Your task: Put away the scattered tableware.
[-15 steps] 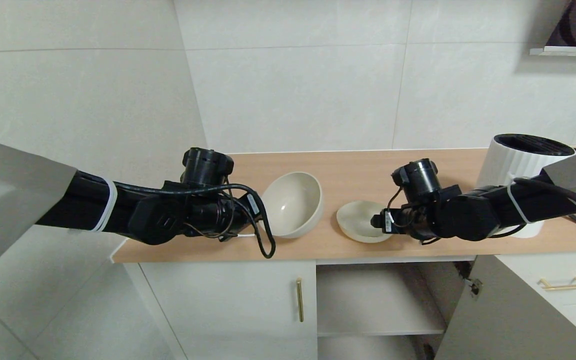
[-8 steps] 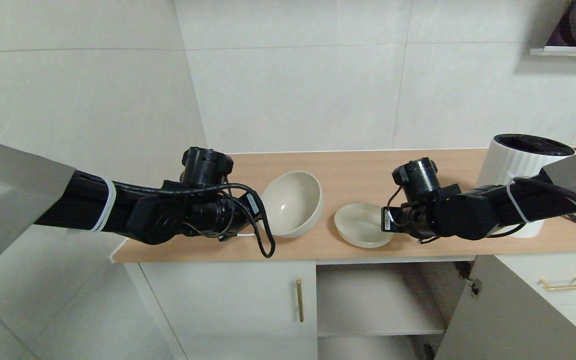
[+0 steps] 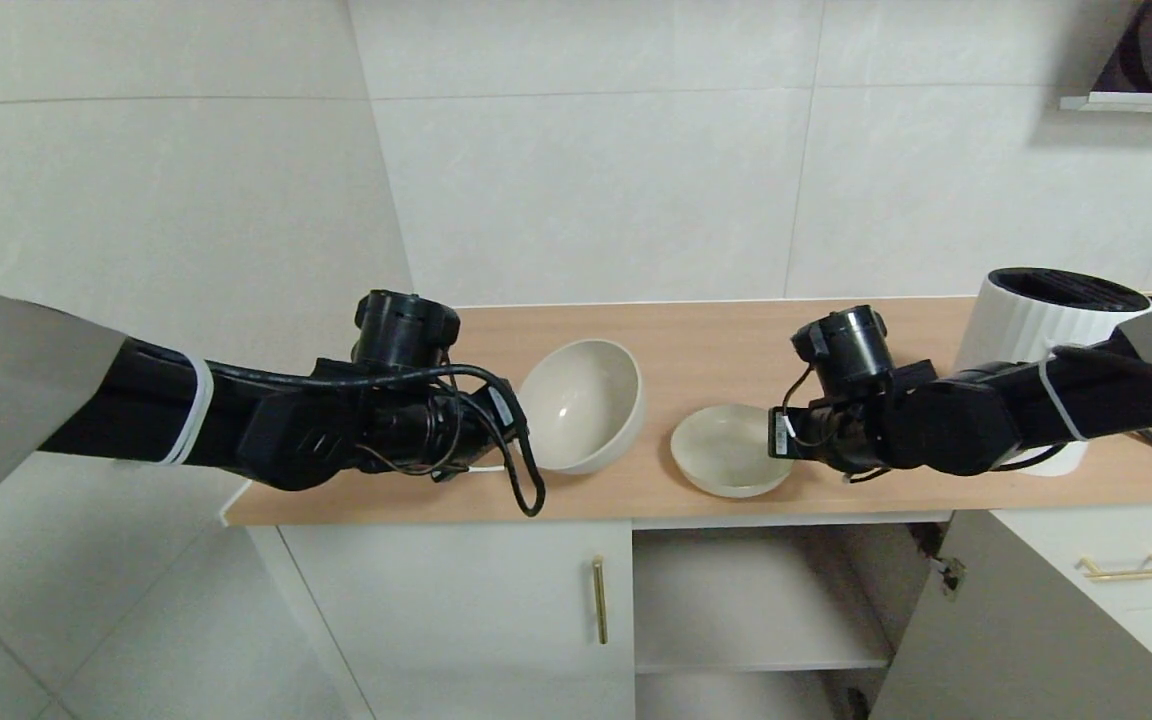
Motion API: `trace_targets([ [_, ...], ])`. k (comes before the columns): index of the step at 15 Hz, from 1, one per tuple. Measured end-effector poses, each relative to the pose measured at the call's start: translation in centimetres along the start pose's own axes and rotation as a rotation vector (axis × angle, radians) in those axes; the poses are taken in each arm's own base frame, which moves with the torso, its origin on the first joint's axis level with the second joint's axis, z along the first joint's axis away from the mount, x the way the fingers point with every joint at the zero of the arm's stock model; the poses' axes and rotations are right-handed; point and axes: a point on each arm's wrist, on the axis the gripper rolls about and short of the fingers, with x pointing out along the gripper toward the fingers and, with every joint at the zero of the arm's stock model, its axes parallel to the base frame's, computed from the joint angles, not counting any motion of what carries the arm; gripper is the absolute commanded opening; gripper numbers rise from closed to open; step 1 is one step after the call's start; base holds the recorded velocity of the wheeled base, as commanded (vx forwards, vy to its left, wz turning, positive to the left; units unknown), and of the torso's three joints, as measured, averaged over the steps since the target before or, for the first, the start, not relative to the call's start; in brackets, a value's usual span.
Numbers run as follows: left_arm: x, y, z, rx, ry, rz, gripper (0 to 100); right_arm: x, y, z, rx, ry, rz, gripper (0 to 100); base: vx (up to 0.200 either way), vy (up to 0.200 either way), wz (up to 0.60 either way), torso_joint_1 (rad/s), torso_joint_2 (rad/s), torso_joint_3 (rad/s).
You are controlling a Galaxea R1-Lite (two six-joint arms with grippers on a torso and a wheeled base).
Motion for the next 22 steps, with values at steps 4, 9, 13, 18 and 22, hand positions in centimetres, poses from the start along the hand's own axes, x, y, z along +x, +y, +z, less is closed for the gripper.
trace_targets([
  [4,-3.8,-0.4,0.2,0.012,-0.038,-0.03,0,-4.4,-1.2,0.2,0.005,0.007,0.087,0,0.0,0.0,0.0,0.0,0.0,0.0],
  [9,-9.6,0.9,-2.3,0.186,-0.029,-0.039,0,-10.1,-3.1,-0.4,0.013,0.071,0.149,0,0.0,0.0,0.0,0.0,0.0,0.0],
  [13,-12.5,1.6,-4.0,0.222,0.016,-0.11,0,-13.3,-4.5,-1.7,0.01,0.134,0.183,0,0.0,0.0,0.0,0.0,0.0,0.0],
  [18,-13.3,1.6,-4.4,0.227,0.014,-0.123,0,-14.4,-5.5,-3.9,0.002,0.189,0.227,0,-0.08,0.0,0.0,0.001,0.0,0.002],
  [22,-13.2,1.4,-4.5,0.232,0.02,-0.128,0,-14.3,-5.7,-4.4,-0.004,0.209,0.219,0,-0.1,0.0,0.0,0.005,0.0,-0.001],
])
